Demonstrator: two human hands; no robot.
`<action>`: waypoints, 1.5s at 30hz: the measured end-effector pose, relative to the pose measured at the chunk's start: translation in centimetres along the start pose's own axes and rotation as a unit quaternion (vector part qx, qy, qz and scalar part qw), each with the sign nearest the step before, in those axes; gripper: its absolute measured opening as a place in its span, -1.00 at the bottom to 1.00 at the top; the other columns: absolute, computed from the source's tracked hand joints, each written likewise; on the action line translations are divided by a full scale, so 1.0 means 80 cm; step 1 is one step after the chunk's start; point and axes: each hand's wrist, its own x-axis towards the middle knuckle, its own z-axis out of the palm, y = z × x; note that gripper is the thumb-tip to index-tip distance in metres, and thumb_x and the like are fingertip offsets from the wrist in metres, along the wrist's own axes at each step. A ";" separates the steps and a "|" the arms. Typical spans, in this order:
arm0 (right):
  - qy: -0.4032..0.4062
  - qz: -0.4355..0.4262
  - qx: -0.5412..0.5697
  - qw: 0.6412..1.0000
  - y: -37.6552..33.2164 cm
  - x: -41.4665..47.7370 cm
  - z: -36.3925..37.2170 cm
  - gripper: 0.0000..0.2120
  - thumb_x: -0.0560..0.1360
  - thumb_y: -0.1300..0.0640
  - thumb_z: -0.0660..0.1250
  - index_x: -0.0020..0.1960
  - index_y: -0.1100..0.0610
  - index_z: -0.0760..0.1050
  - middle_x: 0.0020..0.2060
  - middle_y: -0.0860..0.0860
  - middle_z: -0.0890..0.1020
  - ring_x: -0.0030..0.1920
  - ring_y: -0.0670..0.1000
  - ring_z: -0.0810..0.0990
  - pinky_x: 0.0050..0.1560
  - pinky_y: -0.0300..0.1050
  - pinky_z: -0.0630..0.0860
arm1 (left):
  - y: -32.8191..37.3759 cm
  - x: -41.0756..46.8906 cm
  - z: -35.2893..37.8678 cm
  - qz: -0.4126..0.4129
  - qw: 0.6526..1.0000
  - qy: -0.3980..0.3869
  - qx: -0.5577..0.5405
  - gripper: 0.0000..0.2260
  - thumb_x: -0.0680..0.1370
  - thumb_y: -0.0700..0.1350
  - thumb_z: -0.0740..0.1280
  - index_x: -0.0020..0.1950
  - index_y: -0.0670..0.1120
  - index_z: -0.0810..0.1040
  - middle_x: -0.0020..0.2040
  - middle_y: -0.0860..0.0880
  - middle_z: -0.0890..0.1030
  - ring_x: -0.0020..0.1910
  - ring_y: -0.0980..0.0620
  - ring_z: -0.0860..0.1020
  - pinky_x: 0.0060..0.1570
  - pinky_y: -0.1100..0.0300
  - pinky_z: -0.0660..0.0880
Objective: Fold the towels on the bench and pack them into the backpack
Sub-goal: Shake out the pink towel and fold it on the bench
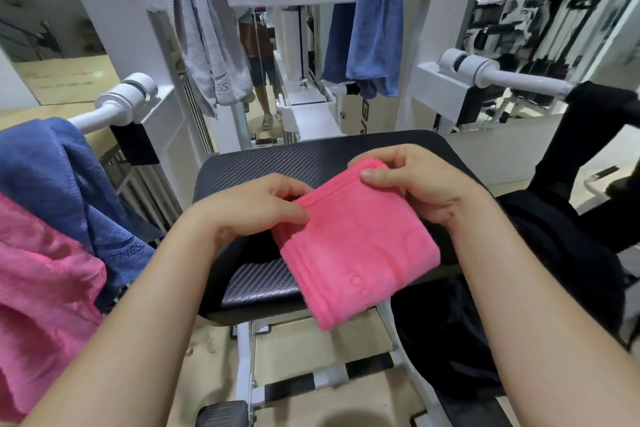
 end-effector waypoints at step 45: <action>0.324 0.285 -0.223 0.874 0.365 -0.170 -0.190 -0.82 0.51 0.19 0.19 -0.06 0.03 0.56 -0.21 0.12 0.62 -0.12 0.21 0.62 -0.05 0.12 0.58 | -0.078 0.258 0.448 -0.197 0.951 0.233 -0.042 -0.79 0.51 -0.09 0.37 0.14 0.05 0.58 0.10 -0.09 0.61 0.11 -0.05 0.56 0.14 0.11 0.44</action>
